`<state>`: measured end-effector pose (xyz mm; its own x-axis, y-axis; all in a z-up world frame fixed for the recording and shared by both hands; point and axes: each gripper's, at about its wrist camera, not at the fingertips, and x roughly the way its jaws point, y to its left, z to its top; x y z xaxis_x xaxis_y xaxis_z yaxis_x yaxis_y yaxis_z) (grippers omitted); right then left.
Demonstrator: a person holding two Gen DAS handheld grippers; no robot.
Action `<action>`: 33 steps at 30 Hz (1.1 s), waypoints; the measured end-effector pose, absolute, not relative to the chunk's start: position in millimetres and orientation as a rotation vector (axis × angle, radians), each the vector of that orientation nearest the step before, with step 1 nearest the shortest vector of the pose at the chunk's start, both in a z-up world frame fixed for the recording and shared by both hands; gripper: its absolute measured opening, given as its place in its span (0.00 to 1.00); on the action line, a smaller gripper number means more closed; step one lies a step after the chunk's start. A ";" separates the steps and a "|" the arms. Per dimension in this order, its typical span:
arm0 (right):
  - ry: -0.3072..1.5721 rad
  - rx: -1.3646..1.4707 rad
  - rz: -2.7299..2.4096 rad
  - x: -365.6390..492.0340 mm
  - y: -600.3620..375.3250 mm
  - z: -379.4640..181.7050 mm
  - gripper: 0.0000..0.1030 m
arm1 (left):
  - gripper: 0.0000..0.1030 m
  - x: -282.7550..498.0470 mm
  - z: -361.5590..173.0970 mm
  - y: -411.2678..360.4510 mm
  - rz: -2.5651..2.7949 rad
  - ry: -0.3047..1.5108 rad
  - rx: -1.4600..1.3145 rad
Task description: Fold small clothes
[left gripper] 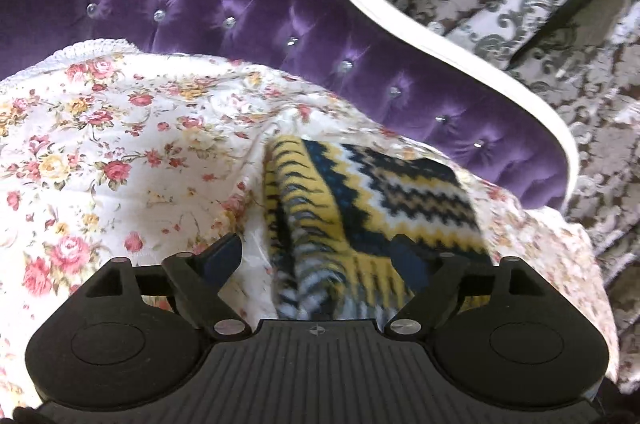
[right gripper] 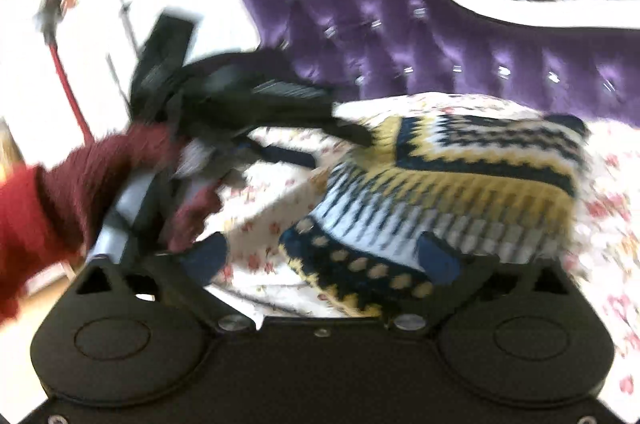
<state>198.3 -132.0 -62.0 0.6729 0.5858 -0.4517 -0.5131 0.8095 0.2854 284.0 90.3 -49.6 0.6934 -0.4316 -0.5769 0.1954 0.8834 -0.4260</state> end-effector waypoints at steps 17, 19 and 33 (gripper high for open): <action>0.713 0.621 0.432 281.9 -242.1 -79.1 1.00 | 0.94 263.8 -91.7 83.0 -0.410 0.854 -0.353; 0.723 0.644 0.450 293.9 -241.5 -87.1 1.00 | 0.95 265.7 -96.3 80.8 -0.423 0.851 -0.352; 0.722 0.662 0.543 340.9 -225.0 -116.8 1.00 | 0.98 290.6 -102.6 55.0 -0.532 0.834 -0.465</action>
